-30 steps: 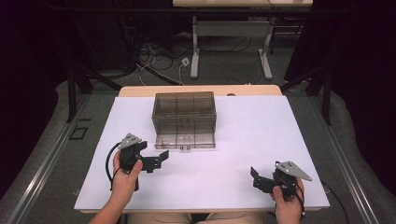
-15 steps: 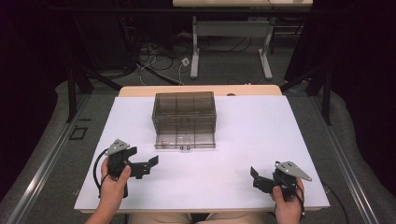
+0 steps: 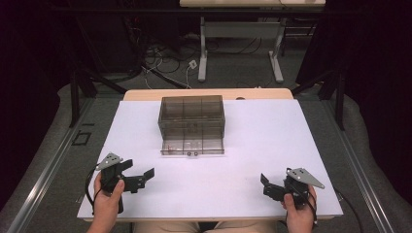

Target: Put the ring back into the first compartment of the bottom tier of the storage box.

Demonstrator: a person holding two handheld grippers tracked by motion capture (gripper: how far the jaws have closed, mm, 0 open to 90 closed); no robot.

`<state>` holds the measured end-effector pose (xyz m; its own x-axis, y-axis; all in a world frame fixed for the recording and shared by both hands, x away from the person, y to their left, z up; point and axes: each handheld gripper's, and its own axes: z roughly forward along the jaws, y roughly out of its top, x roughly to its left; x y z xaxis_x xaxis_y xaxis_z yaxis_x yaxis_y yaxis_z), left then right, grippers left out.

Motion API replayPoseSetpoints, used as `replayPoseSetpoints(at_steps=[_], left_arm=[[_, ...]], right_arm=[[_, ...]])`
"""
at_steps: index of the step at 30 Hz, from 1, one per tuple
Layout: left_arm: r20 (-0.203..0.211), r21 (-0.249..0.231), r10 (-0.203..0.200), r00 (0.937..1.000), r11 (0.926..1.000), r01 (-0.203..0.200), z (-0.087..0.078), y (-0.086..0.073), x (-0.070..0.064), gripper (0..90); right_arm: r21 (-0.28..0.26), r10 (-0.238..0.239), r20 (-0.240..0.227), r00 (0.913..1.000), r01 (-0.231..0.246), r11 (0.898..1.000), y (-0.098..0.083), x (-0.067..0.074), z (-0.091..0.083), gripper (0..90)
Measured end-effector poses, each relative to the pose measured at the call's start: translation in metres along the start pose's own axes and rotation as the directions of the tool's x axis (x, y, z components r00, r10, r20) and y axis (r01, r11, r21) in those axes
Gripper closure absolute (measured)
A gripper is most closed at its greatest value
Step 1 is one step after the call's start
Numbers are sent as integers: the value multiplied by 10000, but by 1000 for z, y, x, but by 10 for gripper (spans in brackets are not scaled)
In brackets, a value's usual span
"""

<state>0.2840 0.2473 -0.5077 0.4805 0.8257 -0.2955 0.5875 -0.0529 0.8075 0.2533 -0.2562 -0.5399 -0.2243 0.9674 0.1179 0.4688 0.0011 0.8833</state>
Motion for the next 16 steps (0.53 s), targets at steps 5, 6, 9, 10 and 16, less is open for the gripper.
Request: replayPoseSetpoints(at_steps=[5, 6, 9, 10, 16], left_arm=[[19, -57, -263, 9997, 9996, 263, -4, -7, 7, 7], [-18, -58, -270, 9996, 9996, 270, -5, -8, 9, 7], [-207, -80, -355, 9992, 9993, 353, -7, -11, 14, 7], [-216, -108, -375, 9991, 9992, 372, -7, -11, 15, 7], [-268, -241, -675, 9974, 9975, 668, -8, -12, 22, 15]], right_arm=[[-72, 28, -23, 10000, -28, 10000, 0, 0, 0, 36], [-70, 11, -18, 10000, -11, 10000, 0, 0, 0, 35], [-68, 9, -27, 10000, -9, 10000, 0, 0, 0, 35], [-61, 15, -27, 10000, -15, 10000, 0, -1, 0, 35], [1, -24, 59, 10000, 24, 10000, 0, -2, 1, 35]])
